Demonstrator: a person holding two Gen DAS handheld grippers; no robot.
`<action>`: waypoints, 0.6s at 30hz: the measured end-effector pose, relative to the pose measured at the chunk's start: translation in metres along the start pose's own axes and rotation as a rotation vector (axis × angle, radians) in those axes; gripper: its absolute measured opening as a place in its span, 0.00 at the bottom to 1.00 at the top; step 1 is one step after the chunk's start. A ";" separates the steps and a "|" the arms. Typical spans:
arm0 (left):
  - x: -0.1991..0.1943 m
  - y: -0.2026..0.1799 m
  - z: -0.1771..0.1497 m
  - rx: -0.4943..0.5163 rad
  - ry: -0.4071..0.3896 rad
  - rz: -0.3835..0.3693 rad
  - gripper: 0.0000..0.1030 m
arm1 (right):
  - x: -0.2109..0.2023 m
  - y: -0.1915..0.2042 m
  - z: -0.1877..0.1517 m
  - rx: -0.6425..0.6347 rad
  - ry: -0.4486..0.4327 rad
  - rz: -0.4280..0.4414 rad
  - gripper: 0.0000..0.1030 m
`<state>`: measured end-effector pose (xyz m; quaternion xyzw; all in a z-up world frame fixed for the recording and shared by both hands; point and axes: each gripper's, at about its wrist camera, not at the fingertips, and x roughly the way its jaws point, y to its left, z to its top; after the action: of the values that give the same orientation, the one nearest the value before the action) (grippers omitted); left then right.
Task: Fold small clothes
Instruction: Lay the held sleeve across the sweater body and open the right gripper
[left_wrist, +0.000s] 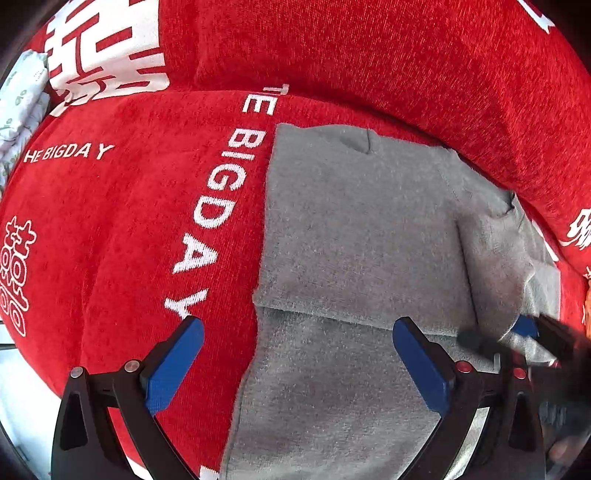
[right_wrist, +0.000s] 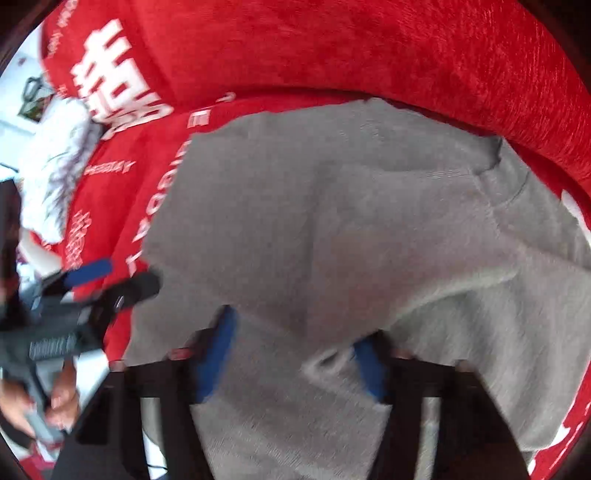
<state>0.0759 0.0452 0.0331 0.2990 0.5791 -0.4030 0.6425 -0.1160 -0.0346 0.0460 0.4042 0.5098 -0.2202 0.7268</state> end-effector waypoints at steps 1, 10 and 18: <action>0.000 -0.001 0.000 -0.001 0.000 -0.007 1.00 | -0.004 -0.002 -0.005 -0.004 -0.002 -0.014 0.69; -0.011 -0.003 0.003 -0.042 -0.041 0.006 1.00 | -0.018 -0.110 -0.009 0.644 -0.179 0.256 0.08; -0.016 0.025 0.001 -0.093 -0.046 0.031 1.00 | 0.008 0.009 0.033 0.095 -0.023 0.183 0.17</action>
<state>0.0980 0.0590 0.0474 0.2683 0.5774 -0.3728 0.6750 -0.0873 -0.0554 0.0473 0.4804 0.4512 -0.1815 0.7299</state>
